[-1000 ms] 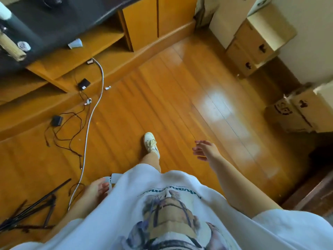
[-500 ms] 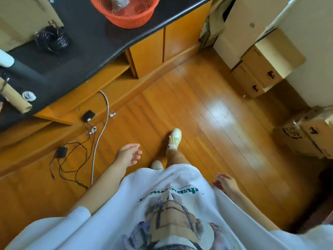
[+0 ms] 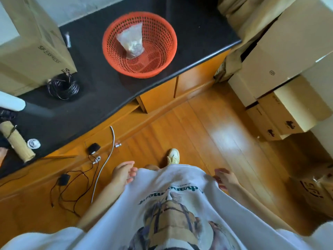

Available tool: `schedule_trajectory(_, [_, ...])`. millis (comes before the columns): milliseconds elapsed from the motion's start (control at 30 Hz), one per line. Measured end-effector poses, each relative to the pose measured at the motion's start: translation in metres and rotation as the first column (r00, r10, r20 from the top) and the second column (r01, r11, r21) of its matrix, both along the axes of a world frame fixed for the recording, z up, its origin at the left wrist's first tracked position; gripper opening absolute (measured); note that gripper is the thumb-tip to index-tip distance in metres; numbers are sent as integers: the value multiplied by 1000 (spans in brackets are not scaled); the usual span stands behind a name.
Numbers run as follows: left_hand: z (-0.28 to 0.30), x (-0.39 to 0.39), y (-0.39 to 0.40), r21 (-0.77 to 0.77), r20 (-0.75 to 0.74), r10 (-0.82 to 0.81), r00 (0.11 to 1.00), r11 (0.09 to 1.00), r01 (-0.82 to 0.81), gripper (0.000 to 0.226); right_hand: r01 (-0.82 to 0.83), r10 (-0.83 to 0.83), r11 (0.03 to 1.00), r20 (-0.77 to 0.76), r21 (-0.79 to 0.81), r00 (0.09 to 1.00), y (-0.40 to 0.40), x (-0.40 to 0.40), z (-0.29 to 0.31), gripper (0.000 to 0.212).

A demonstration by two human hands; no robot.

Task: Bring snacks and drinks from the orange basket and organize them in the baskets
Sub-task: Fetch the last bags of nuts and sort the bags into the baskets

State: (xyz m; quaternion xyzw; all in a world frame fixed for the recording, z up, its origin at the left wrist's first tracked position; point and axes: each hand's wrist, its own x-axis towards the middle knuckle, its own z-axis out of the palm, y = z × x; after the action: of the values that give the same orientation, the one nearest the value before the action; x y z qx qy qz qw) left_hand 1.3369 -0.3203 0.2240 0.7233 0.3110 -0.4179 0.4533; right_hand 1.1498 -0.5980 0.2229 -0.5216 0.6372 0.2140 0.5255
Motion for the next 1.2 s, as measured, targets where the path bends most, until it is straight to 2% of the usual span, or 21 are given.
schedule_trajectory(100, [0, 24, 2, 15, -26, 69, 997, 998, -68, 31, -120, 121, 992, 61, -24, 991, -28, 80, 5, 12])
schedule_trajectory(233, [-8, 51, 15, 78, -64, 135, 989, 988, -130, 36, -233, 231, 973, 161, -8, 960, -44, 166, 10, 13])
schedule_trajectory(400, [-15, 91, 18, 127, -179, 317, 931, 946, -298, 38, -260, 250, 965, 229, 17, 941, -54, 250, 16, 24])
schedule_trajectory(467, [-16, 116, 11, 122, -184, 338, 923, 939, -320, 36, -239, 224, 970, 232, 36, 946, -56, 271, 17, 26])
schedule_trajectory(600, [-8, 186, -22, 39, -50, 340, 939, 940, -339, 22, -192, 179, 981, 244, 32, 953, -62, 309, 21, 24])
schedule_trajectory(700, [7, 251, -59, -59, 69, 363, 929, 931, -360, 19, -161, 154, 987, 301, 0, 941, -69, 345, 22, 21])
schedule_trajectory(800, [21, 307, -98, -149, 167, 302, 939, 949, -278, 21, -121, 120, 992, 410, -25, 904, -78, 390, 24, 18])
schedule_trajectory(900, [19, 352, -136, -266, 192, 283, 940, 937, -228, 21, -148, 155, 988, 499, -54, 853, -88, 448, 17, 22])
schedule_trajectory(1067, [-25, 401, -190, -307, 165, 303, 939, 920, -243, 49, -196, 206, 977, 562, -80, 801, -107, 547, -17, 27])
schedule_trajectory(1200, [-66, 427, -214, -249, 190, 298, 935, 936, -247, 72, -244, 298, 954, 531, -172, 793, -120, 596, -51, 22])
